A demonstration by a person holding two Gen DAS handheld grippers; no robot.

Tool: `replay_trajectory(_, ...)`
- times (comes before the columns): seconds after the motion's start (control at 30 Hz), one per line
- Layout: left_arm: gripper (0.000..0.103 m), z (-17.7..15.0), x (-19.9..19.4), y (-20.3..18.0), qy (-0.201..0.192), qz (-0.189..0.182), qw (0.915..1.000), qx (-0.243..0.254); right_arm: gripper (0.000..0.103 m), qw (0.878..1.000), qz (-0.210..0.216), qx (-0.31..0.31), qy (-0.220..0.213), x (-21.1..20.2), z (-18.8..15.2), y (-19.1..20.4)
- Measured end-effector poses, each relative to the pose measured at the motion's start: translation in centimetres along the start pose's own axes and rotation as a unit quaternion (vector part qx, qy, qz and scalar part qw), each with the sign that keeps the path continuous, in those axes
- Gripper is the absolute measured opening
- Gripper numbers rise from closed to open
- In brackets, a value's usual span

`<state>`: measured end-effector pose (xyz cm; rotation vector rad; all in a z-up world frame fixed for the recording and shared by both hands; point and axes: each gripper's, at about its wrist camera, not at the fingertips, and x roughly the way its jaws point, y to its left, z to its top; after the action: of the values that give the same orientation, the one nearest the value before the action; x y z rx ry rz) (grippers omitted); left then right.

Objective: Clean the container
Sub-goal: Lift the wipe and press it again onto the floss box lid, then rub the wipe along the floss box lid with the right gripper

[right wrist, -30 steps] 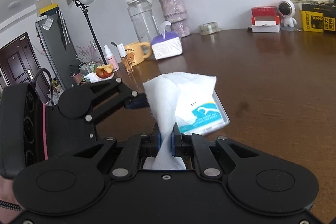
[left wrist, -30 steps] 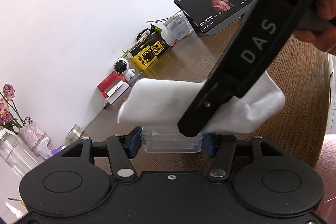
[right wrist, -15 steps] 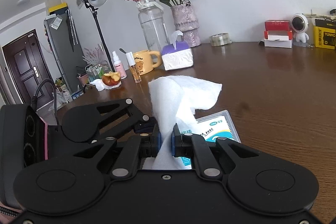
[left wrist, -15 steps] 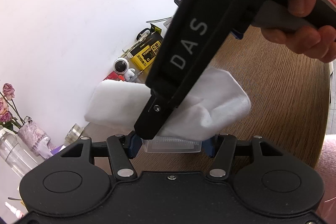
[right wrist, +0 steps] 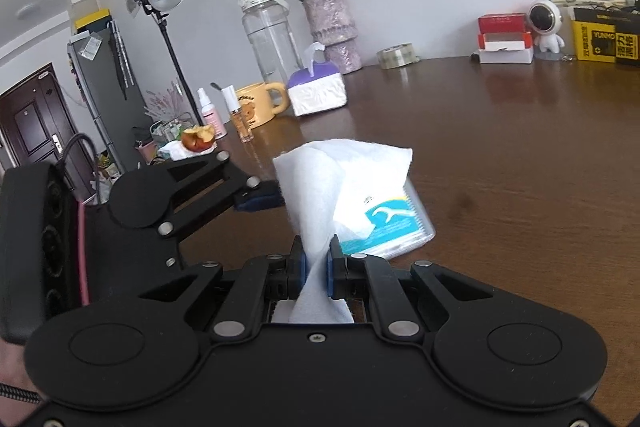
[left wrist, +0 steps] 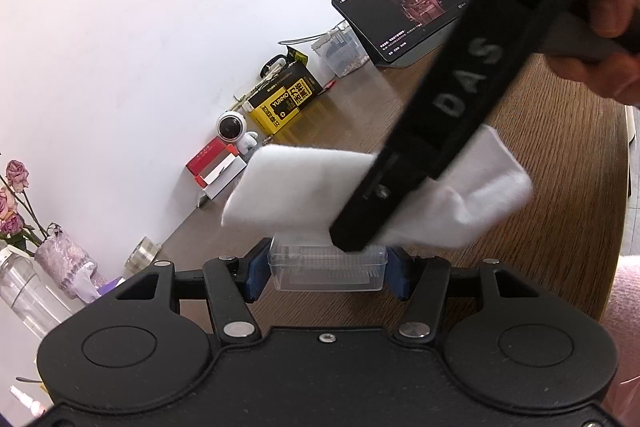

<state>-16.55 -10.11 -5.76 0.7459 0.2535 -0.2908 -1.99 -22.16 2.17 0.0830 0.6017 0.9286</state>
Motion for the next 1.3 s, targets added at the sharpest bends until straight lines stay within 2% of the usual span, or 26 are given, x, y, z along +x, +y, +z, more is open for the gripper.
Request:
replay_trajectory(0.17, 0.057, -0.7, 4.4, 4.1, 0.001, -0.001, 1.0000, -0.001, 0.009, 1.000, -0.027, 0.014, -0.009, 0.5, 1.1, -2.0)
replay_trajectory(0.33, 0.057, -0.1, 5.8, 5.5, 0.001, -0.001, 1.0000, -0.001, 0.009, 0.997, -0.058, 0.042, -0.011, 0.6, 1.4, -3.6)
replay_trajectory(0.47, 0.057, 0.1, 6.6, 6.1, 0.001, -0.001, 1.0000, -0.001, 0.009, 0.998, -0.053, 0.038, -0.009, 0.3, 0.5, -3.0)
replay_trajectory(0.8, 0.057, 0.4, 6.8, 5.9, 0.002, -0.001, 1.0000, -0.002, 0.009, 1.000, 0.000, 0.011, 0.000, -0.4, -0.5, 0.4)
replay_trajectory(0.97, 0.057, 0.4, 6.9, 5.8, 0.002, 0.000, 1.0000, -0.002, 0.010, 0.999, -0.032, 0.036, -0.007, -0.6, -0.4, -1.7)
replay_trajectory(1.07, 0.057, 0.4, 8.6, 6.9, 0.002, 0.001, 1.0000, -0.002, 0.010, 0.997, -0.052, 0.050, -0.010, -0.6, -0.1, -3.1)
replay_trajectory(1.3, 0.057, 0.4, 8.8, 6.9, 0.002, 0.001, 1.0000, -0.002, 0.009, 0.997, -0.057, 0.044, -0.011, 0.4, 1.0, -4.0)
